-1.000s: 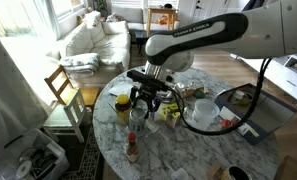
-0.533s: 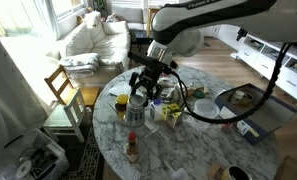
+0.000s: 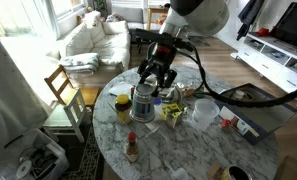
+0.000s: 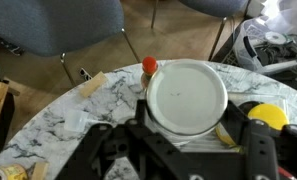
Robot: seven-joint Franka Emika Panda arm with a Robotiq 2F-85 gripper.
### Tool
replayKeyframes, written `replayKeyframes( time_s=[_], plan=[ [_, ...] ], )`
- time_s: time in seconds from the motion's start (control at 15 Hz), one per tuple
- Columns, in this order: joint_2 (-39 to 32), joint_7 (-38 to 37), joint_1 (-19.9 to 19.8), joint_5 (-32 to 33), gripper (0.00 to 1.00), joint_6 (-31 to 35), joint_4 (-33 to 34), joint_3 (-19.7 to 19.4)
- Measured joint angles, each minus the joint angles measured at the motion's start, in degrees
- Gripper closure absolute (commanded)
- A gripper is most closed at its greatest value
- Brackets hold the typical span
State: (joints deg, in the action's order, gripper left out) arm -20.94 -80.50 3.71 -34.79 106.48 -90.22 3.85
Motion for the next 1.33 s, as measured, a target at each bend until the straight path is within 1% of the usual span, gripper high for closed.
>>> replayKeyframes(
  time_s=[0.13, 0.4, 0.6, 0.8, 0.93, 1.07, 1.33],
  plan=[
    [2.7, -5.0, 0.2, 2.3, 0.50, -0.2, -2.9, -0.8],
    [6.6, -14.8, 0.5, 9.8, 0.50, -1.4, -8.6, -1.4],
    [8.3, -20.0, 1.2, 14.6, 0.50, -2.8, -12.1, -1.4],
    [9.7, -24.0, 2.2, 17.9, 0.50, -3.8, -15.5, -1.3],
    [10.4, -26.1, 2.9, 20.4, 0.50, -4.7, -17.7, -1.3],
    [10.6, -26.6, 3.3, 23.1, 0.50, -4.7, -19.7, -1.2],
    [9.7, -26.5, 4.2, 31.0, 0.50, -3.9, -22.9, -1.0]
  ],
)
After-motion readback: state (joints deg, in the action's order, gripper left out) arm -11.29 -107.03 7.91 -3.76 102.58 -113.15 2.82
